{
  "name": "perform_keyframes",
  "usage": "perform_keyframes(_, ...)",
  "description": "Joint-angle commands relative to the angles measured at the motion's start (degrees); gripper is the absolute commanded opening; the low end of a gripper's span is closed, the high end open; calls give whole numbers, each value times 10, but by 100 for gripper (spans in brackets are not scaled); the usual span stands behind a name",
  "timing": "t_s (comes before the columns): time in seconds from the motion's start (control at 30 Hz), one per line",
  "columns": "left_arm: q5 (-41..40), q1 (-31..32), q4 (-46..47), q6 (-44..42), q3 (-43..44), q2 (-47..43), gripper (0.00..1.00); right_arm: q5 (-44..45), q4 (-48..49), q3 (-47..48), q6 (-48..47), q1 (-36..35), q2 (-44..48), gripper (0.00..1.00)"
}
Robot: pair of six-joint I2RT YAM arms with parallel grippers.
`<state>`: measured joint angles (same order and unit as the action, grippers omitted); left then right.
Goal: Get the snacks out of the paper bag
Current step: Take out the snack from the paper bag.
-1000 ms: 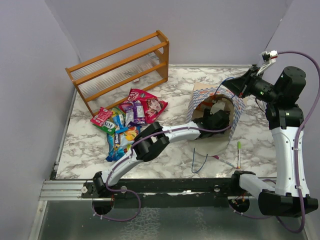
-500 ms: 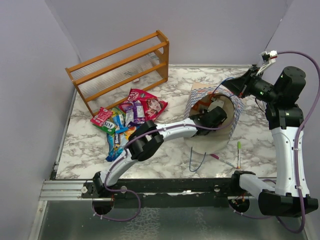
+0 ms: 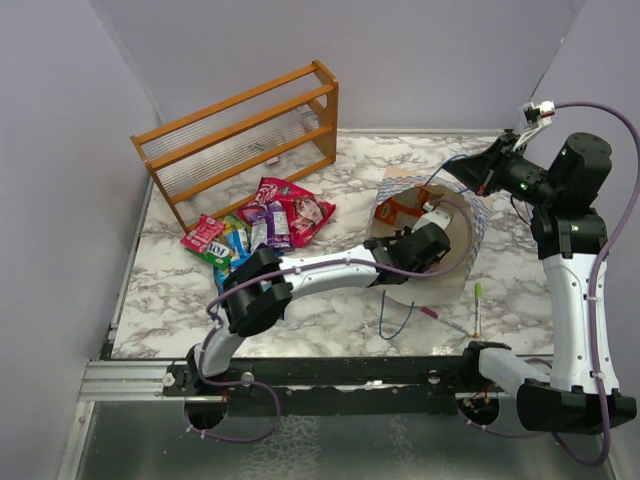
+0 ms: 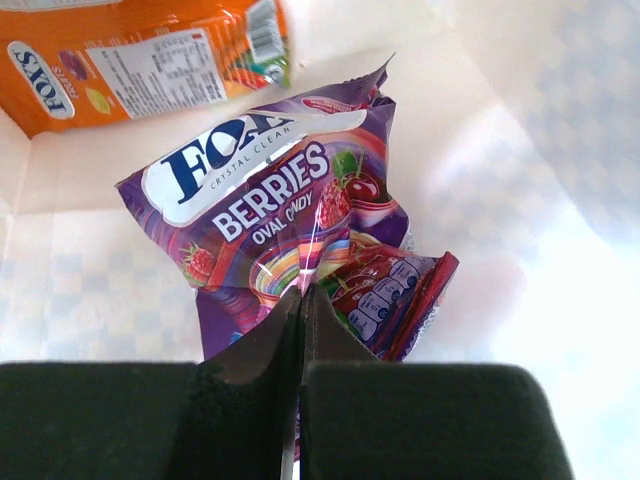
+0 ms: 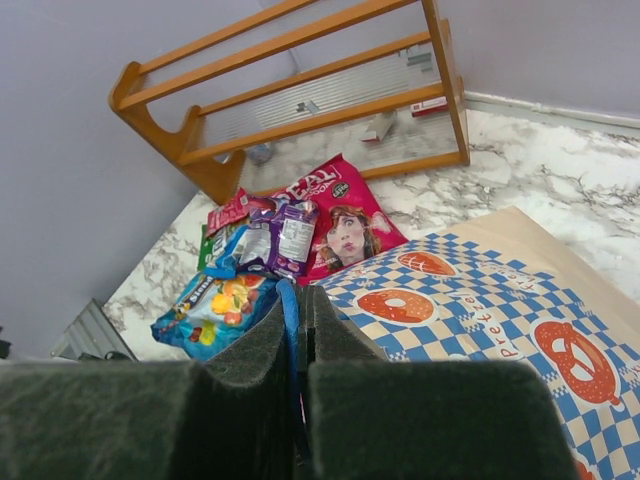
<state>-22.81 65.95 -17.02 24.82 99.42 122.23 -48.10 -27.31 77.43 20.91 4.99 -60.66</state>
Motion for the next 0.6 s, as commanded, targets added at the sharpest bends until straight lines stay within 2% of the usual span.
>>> perform_keyframes(0.0, -19, 39, 23, -32, -60, -118, 0, -3, 21, 2, -2, 2, 11, 1)
perform_keyframes(0.17, 10, 59, 29, -42, -144, -239, 0, 4, 16, -2, -8, 2, 14, 2)
perform_keyframes(0.37, 24, 68, 38, -50, -274, -439, 0, 13, 15, -3, -13, 2, 16, 1)
perform_keyframes(0.43, 17, 69, 29, -47, -317, -504, 0, 13, 16, -4, -13, 2, 15, 1)
perform_keyframes(0.57, -29, 69, -32, -41, -344, -616, 0, 14, 18, -10, -14, 2, 13, 1)
